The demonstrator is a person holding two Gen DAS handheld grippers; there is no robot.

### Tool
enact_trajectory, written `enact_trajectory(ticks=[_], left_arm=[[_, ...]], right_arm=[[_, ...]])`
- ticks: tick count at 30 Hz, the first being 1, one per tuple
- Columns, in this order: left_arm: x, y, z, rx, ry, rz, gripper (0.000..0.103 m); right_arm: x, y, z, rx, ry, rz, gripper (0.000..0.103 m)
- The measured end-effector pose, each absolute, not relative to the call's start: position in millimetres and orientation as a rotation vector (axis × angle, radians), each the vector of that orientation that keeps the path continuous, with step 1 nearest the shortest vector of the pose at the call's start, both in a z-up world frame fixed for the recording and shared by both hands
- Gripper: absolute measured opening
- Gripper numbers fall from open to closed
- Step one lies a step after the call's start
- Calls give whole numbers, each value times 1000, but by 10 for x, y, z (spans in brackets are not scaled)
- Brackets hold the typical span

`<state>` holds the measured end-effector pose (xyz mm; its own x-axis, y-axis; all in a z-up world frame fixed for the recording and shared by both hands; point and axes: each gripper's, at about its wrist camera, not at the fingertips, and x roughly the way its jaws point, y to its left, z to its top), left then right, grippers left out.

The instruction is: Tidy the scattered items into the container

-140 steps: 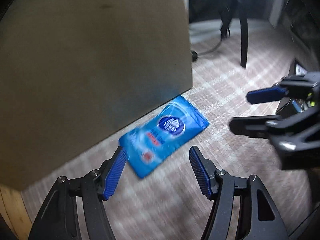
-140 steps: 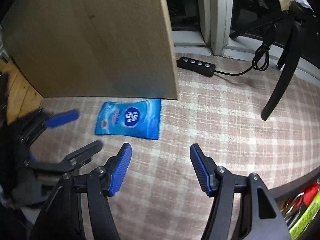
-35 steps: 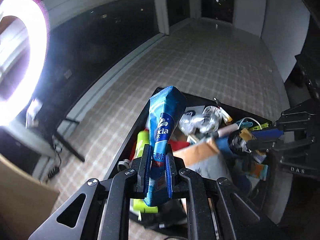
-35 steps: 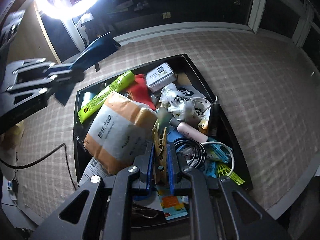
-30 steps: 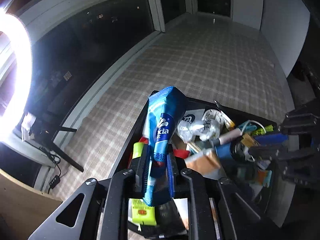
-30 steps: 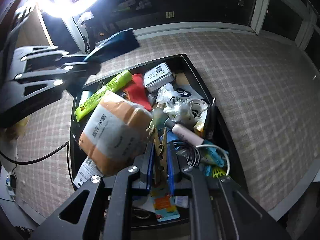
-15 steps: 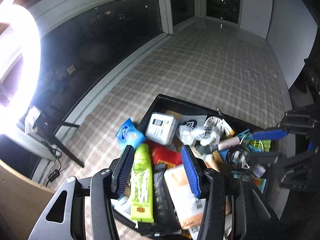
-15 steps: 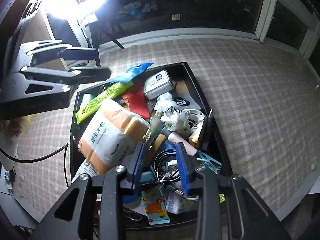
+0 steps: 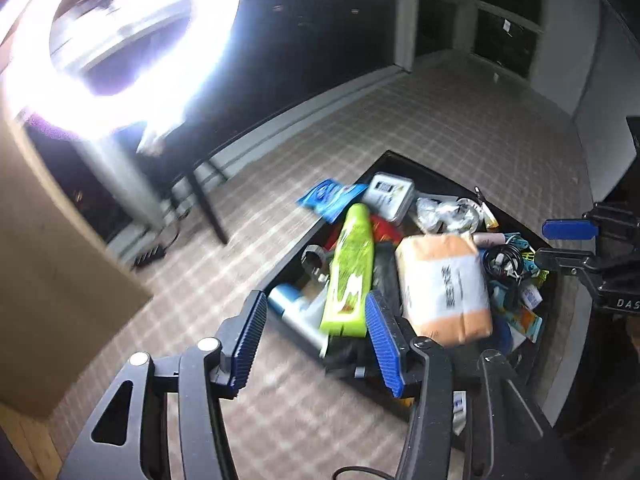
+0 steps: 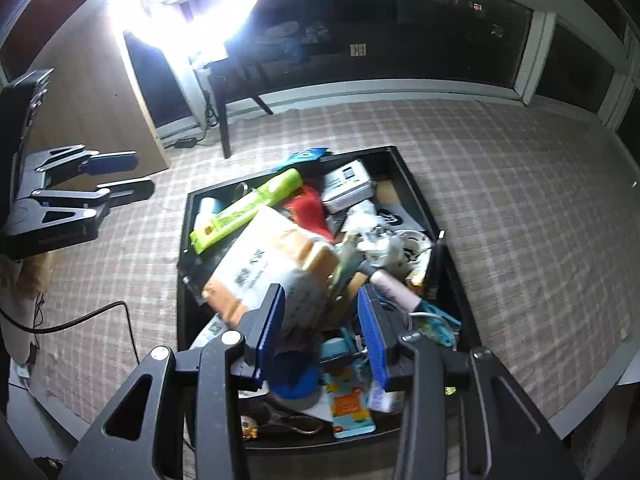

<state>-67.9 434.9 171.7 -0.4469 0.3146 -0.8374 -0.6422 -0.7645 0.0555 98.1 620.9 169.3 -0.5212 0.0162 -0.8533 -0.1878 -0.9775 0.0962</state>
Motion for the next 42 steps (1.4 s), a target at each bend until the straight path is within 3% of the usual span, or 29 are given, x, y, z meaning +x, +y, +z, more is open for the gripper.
enact_trajectory(ticks=[11,17,27,42], left_arm=[[-161,3182,1719,-1301,307,2421,57],[156,2532,1690,-1335,214,2536,75],[679,1672,1584,-1420,41,2750,77],[1140,849,1435,-1478,-26,2802,77]], right_arm=[[1034,5306,1749,-1486,180,2718,44],[1042,4688,1715,-1503,122,2767,52],[1131,3719,1629,-1443,111,2837,60],[1155,2679,1377,-1487,132,2862,60]])
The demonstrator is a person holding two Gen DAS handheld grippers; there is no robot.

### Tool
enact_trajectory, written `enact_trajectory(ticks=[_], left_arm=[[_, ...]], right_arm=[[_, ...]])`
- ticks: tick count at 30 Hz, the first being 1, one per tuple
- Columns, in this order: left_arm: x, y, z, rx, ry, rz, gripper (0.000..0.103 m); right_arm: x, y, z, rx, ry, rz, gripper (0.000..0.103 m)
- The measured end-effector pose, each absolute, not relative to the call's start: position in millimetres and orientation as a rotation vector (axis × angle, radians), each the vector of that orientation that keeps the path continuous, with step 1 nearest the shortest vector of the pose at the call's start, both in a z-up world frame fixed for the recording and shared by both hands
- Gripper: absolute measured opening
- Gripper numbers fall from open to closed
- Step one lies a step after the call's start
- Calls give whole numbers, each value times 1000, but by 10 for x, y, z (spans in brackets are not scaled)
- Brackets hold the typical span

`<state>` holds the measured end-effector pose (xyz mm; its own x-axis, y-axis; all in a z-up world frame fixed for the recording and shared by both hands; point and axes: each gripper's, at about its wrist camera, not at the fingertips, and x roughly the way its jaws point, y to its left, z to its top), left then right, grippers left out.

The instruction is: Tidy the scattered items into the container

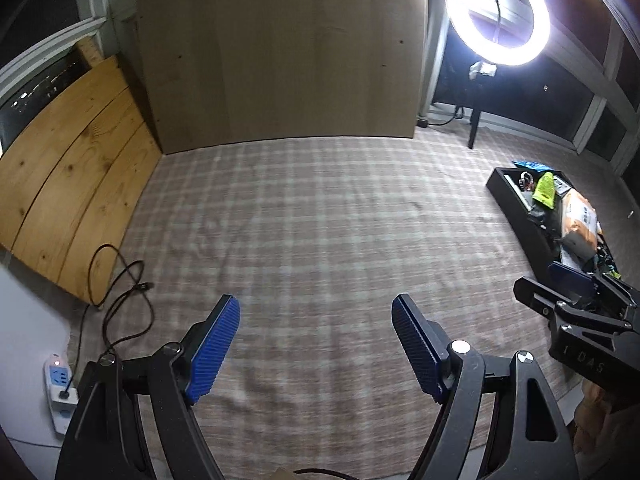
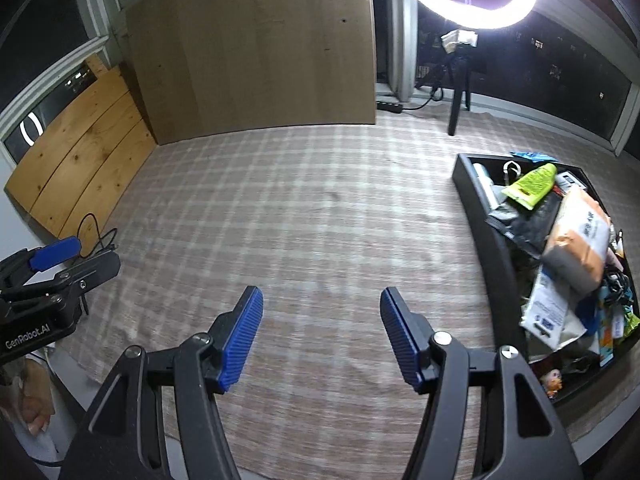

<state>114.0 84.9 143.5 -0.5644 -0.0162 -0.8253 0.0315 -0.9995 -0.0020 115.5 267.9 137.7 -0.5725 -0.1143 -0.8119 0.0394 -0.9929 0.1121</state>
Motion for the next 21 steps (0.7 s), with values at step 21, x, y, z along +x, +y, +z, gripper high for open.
enact_trajectory(ticks=[21], left_arm=[[1031,505,1256,1487,91,-2723,77]], right_arm=[[1034,2290,1341,1419,-112,-2731,61]])
